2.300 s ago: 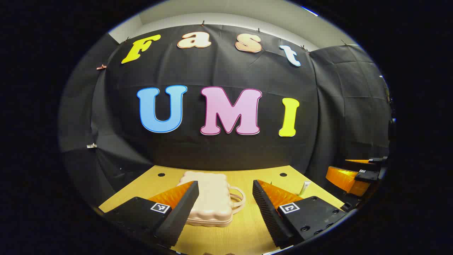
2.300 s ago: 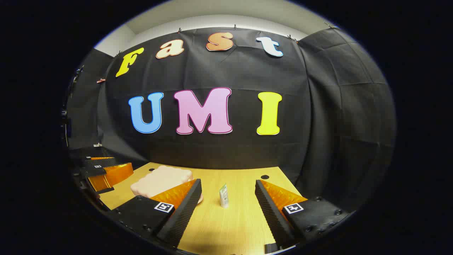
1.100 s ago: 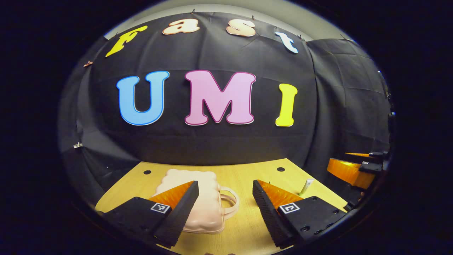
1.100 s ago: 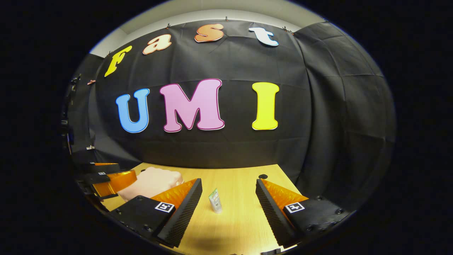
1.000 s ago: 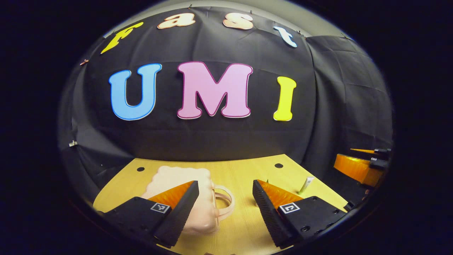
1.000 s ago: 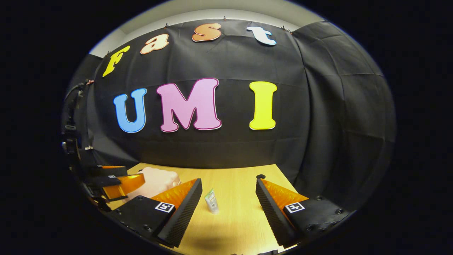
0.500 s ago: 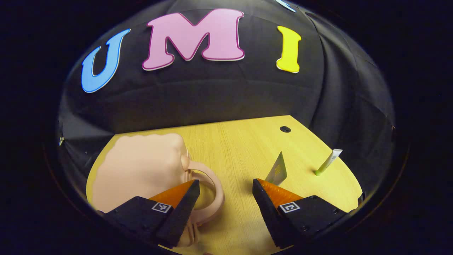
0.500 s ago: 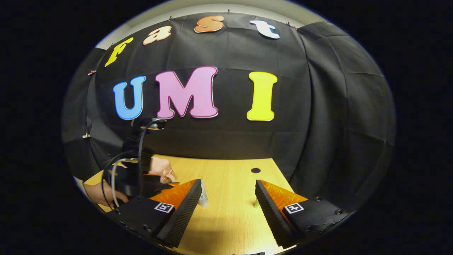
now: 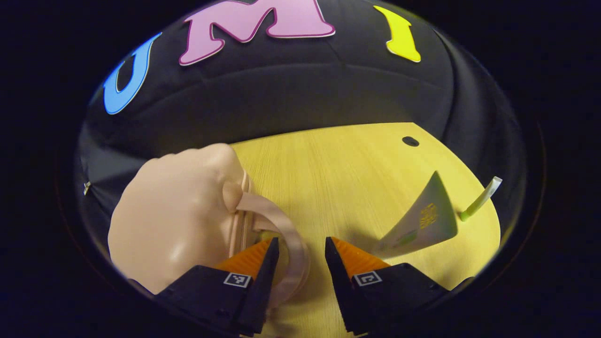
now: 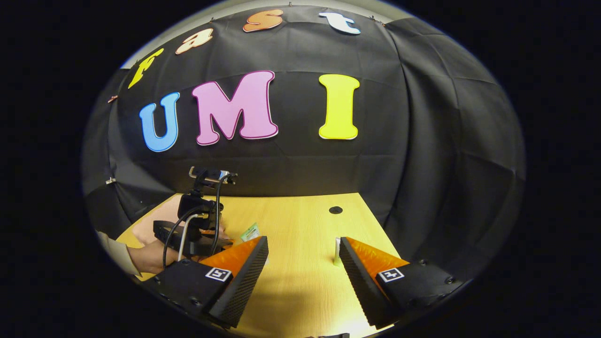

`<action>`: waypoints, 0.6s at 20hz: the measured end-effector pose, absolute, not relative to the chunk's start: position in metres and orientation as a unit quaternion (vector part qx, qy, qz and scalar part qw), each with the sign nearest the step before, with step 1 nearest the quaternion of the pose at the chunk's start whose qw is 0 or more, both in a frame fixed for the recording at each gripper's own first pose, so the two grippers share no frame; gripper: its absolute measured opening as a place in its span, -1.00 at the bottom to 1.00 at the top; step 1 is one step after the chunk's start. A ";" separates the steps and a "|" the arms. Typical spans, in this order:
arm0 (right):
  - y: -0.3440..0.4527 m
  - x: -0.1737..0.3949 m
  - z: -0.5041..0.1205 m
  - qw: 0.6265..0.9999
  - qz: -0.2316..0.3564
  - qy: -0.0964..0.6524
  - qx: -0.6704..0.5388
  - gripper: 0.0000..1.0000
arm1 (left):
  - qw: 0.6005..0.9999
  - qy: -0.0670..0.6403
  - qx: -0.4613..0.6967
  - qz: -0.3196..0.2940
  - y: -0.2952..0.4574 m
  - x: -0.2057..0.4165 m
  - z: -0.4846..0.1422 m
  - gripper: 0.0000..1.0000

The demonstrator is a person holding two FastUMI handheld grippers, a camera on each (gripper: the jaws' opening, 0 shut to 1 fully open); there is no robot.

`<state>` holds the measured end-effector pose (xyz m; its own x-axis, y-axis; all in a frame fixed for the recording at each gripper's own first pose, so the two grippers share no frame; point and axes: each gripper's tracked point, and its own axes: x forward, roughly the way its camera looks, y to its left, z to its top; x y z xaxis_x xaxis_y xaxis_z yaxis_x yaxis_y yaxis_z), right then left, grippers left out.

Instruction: First open the suitcase, pack the skin care products into it, and then close the suitcase.

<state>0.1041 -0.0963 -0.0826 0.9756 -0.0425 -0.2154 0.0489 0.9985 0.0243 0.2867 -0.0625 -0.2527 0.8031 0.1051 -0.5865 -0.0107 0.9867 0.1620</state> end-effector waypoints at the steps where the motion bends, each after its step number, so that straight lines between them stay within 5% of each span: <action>1: -0.097 0.105 -0.084 0.994 -0.023 0.110 0.016 0.93 | 0.946 0.312 0.083 0.033 -0.057 0.289 -0.252 0.29; 2: -0.098 0.105 -0.084 0.993 -0.024 0.111 0.017 0.93 | 0.947 0.313 0.068 0.023 -0.064 0.289 -0.251 -0.15; 4: -0.097 0.106 -0.086 0.993 -0.023 0.114 0.017 0.93 | 0.947 0.318 0.044 0.018 -0.067 0.289 -0.250 -0.61; 12: -0.068 0.116 -0.081 0.994 0.009 0.107 0.021 0.92 | 0.962 0.273 -0.019 0.005 -0.037 0.272 -0.114 -0.77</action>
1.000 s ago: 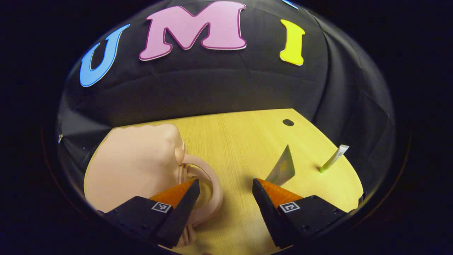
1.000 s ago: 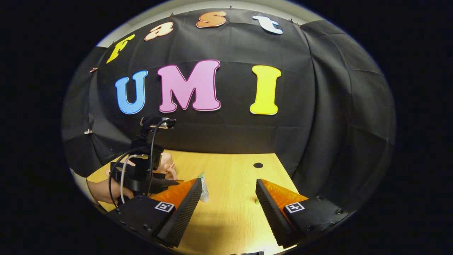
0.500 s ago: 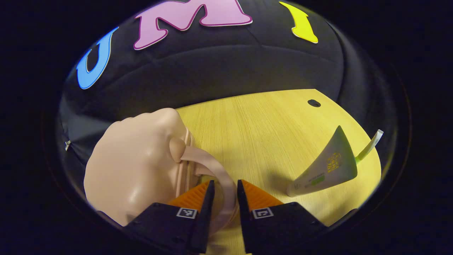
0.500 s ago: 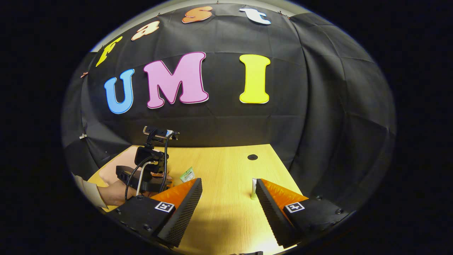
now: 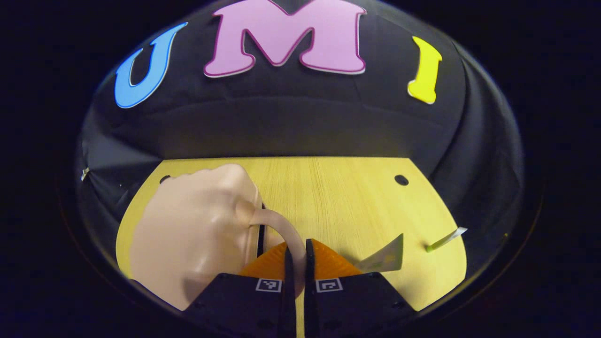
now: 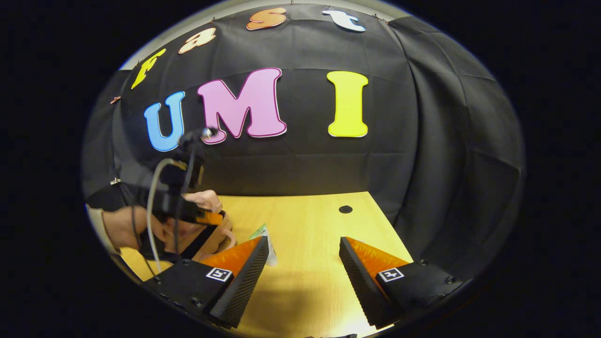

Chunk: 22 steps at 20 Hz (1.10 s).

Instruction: First open the suitcase, pack the skin care products into it, and then close the suitcase.

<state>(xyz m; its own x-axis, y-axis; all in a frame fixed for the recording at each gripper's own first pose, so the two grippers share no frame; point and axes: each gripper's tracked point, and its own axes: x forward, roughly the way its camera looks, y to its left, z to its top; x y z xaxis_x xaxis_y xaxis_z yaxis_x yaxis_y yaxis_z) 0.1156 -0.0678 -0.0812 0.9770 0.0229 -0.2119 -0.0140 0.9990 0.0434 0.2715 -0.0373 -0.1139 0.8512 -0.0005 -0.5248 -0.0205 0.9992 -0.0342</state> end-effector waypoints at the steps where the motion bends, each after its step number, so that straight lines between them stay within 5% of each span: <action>1: -0.063 0.117 -0.080 0.994 0.013 0.106 0.022 0.92 | 0.966 0.259 -0.015 0.006 -0.021 0.267 -0.087 -0.76; 5: -0.048 0.122 -0.082 0.993 0.027 0.111 0.025 0.92 | 0.977 0.207 -0.005 0.044 0.086 0.238 0.009 -0.77; 11: -0.041 0.131 -0.086 0.992 0.017 0.123 0.028 0.92 | 0.972 0.167 0.038 0.160 0.288 0.217 0.030 -0.77; 22: -0.047 0.142 -0.109 0.988 -0.048 0.142 0.018 0.93 | 0.944 0.222 -0.101 0.224 0.499 0.254 -0.151 -0.79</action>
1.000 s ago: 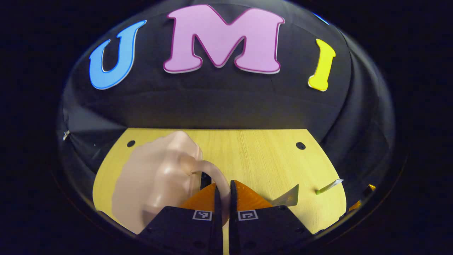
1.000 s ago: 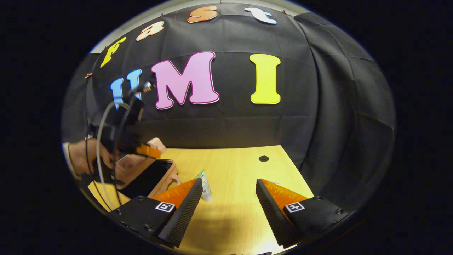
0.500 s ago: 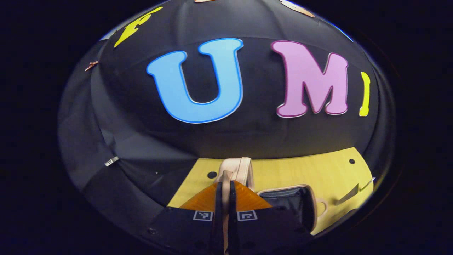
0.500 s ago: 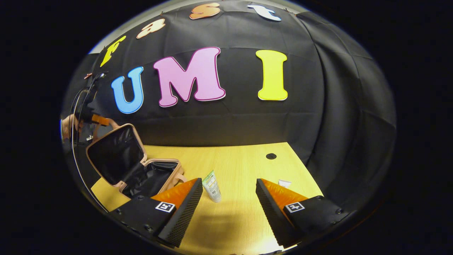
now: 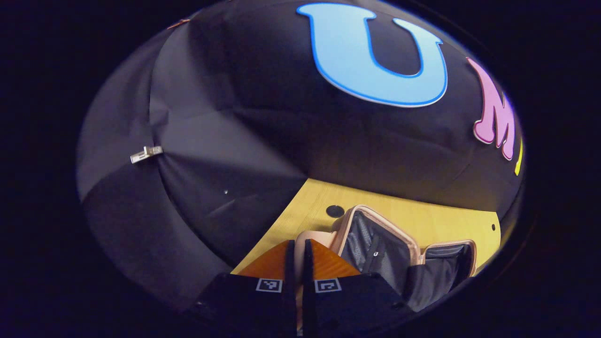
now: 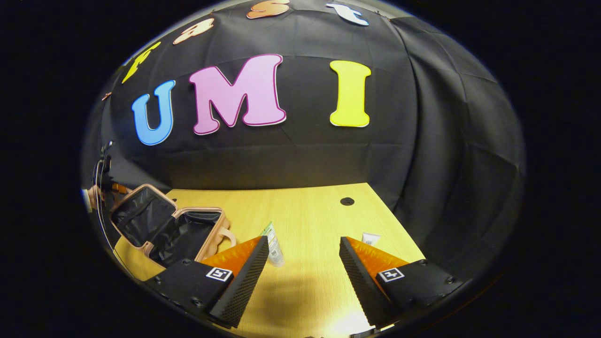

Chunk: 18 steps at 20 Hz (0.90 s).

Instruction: First open the suitcase, pack the skin care products into it, and then close the suitcase.

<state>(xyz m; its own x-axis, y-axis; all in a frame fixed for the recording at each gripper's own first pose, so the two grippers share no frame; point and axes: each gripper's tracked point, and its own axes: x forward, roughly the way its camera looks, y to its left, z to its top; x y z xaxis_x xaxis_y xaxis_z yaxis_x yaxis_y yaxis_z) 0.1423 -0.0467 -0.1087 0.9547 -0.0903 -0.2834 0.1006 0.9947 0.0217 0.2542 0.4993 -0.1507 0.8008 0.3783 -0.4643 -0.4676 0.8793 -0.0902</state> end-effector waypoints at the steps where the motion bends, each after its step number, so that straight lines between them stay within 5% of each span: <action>1: -0.048 0.143 -0.114 0.988 -0.053 0.145 0.018 0.93 | 0.935 0.238 -0.126 0.232 0.505 0.256 -0.173 -0.78; 5: -0.049 0.138 -0.131 0.986 -0.070 0.151 0.018 0.93 | 0.919 0.268 -0.139 0.253 0.523 0.257 -0.227 -0.75; 8: -0.054 0.134 -0.123 0.988 -0.080 0.134 0.014 0.93 | 0.920 0.280 -0.052 0.269 0.533 0.251 -0.228 -0.30; 10: -0.063 0.129 -0.119 0.988 -0.090 0.127 0.012 0.93 | 0.929 0.242 -0.012 0.281 0.525 0.250 -0.199 -0.19; 11: -0.068 0.127 -0.117 0.988 -0.095 0.123 0.012 0.93 | 0.936 0.211 0.001 0.283 0.517 0.250 -0.179 0.04; 13: -0.082 0.121 -0.110 0.987 -0.110 0.114 0.008 0.92 | 0.953 0.138 0.022 0.267 0.477 0.245 -0.128 0.93; 18: -0.114 0.105 -0.091 0.985 -0.144 0.091 0.014 0.92 | 0.982 0.029 0.030 0.183 0.339 0.205 -0.032 0.94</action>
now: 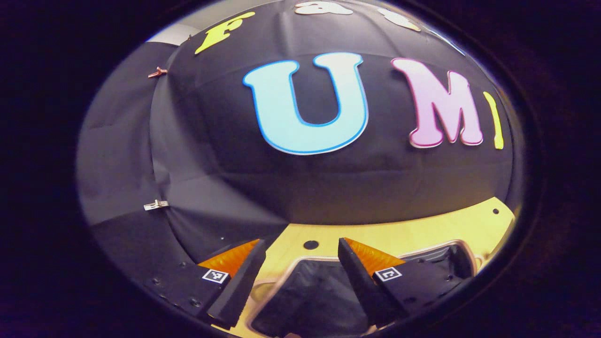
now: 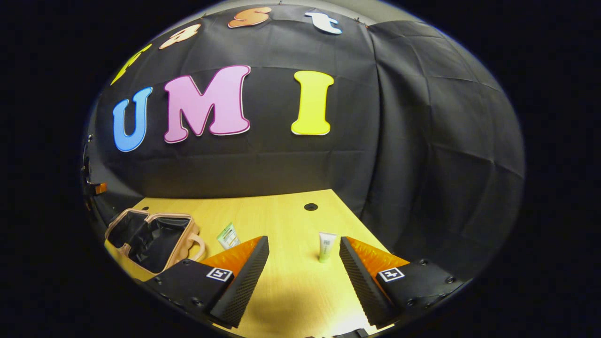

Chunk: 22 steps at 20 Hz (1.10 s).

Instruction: First open the suitcase, pack the skin care products into it, and then close the suitcase.

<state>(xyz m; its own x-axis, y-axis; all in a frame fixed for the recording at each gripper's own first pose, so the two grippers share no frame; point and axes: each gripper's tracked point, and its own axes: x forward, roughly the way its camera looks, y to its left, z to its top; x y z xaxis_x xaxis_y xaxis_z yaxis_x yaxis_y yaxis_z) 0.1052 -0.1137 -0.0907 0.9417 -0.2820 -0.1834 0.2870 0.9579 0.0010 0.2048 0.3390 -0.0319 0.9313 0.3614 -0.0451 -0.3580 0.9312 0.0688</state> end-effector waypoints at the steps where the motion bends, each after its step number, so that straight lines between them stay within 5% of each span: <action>1: -0.118 0.102 -0.089 0.985 -0.149 0.089 0.012 0.92 | 0.986 0.024 0.013 0.162 0.308 0.195 -0.023 0.94; 12: -0.152 0.102 -0.116 0.981 -0.154 0.099 0.066 0.92 | 0.996 0.053 -0.053 -0.052 -0.048 0.161 -0.088 0.95; 22: -0.175 0.154 -0.187 0.977 -0.145 0.135 0.084 0.94 | 0.980 0.138 -0.002 -0.143 -0.178 0.253 -0.223 0.97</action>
